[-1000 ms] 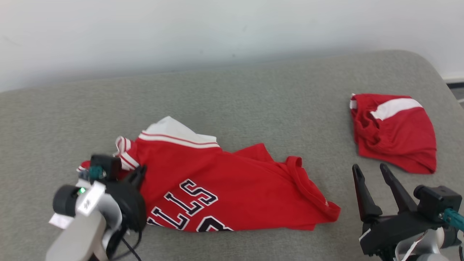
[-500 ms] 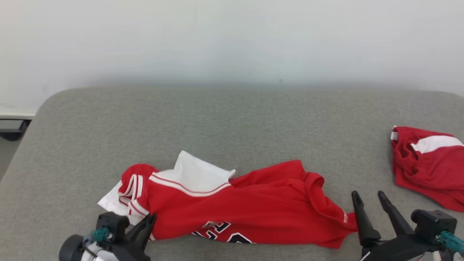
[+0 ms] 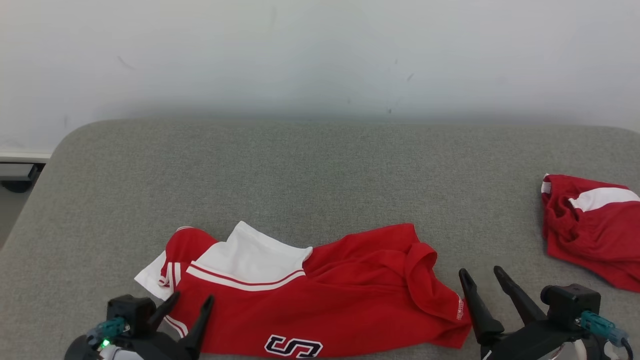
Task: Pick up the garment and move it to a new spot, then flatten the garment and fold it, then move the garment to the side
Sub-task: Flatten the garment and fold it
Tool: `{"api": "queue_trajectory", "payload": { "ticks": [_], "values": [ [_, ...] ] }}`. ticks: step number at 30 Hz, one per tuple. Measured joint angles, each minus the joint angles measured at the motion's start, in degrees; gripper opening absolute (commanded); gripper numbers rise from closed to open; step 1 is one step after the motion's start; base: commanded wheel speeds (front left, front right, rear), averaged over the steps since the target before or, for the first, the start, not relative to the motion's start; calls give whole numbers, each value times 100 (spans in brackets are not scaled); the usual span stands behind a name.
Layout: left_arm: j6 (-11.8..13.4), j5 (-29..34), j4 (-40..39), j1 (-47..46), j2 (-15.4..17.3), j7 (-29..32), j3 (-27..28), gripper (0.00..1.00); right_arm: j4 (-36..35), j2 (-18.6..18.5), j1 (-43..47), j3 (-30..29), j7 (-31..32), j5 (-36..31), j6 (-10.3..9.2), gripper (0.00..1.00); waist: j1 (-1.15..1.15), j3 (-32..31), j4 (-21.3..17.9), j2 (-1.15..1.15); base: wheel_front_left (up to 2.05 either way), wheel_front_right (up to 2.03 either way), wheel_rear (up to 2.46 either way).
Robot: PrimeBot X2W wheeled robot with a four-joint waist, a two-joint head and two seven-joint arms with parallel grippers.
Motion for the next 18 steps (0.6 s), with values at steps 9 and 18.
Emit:
{"api": "queue_trajectory", "payload": {
  "ticks": [9,18],
  "values": [
    [229,22,-856,-114,219,-69,274,100,-19,-33,77,290,358,45,116,100,0,24,-62,0,0,0,0],
    [-280,-250,-572,-1212,-19,325,250,100,210,-202,-185,744,791,-415,151,100,1,260,-69,0,0,0,0]
  ]
}}
